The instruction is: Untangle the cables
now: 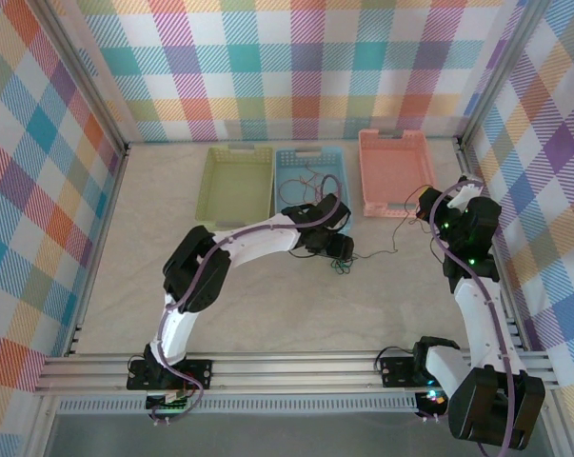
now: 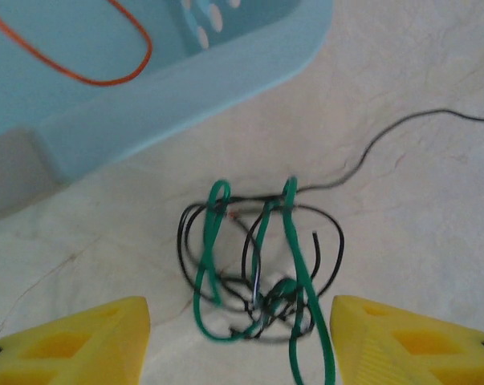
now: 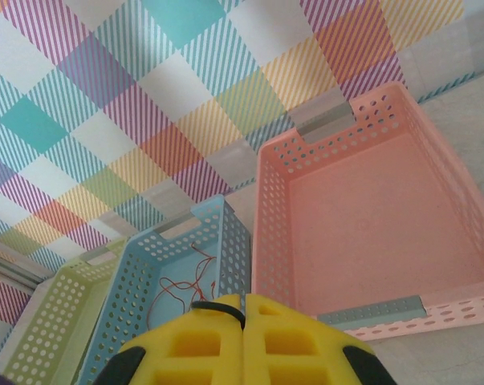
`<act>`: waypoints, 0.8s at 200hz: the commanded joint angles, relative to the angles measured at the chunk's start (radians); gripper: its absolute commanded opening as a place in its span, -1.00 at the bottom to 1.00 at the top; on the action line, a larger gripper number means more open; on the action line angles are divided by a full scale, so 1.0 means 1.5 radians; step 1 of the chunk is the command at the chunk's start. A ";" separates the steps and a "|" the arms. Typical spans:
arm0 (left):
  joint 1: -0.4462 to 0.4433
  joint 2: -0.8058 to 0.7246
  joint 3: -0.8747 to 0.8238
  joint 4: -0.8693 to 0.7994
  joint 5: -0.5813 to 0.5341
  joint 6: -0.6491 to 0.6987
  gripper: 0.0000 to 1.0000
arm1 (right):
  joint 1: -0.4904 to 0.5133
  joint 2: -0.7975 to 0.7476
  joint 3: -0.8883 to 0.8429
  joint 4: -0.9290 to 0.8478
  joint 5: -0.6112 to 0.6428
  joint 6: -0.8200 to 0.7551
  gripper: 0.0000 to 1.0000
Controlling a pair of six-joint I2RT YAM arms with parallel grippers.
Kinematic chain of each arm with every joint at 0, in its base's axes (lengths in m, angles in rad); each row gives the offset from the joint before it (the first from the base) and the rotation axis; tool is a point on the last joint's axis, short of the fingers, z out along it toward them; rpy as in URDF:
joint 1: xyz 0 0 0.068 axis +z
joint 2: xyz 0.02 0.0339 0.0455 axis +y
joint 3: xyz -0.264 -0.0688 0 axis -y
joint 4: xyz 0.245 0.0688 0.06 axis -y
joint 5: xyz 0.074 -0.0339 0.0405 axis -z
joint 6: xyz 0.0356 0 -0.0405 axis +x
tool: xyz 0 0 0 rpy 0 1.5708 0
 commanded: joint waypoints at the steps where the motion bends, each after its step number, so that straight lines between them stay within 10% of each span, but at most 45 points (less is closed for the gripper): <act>1: -0.013 0.029 0.041 -0.033 0.002 -0.008 0.24 | 0.001 -0.011 -0.012 0.030 -0.011 0.005 -1.00; 86: -0.022 0.024 0.062 -0.073 -0.031 -0.006 -0.77 | 0.001 -0.016 -0.020 0.031 -0.006 0.000 -1.00; 160: -0.024 -0.224 -0.187 -0.041 -0.104 -0.018 -0.87 | 0.001 -0.022 -0.020 0.029 0.007 -0.013 -1.00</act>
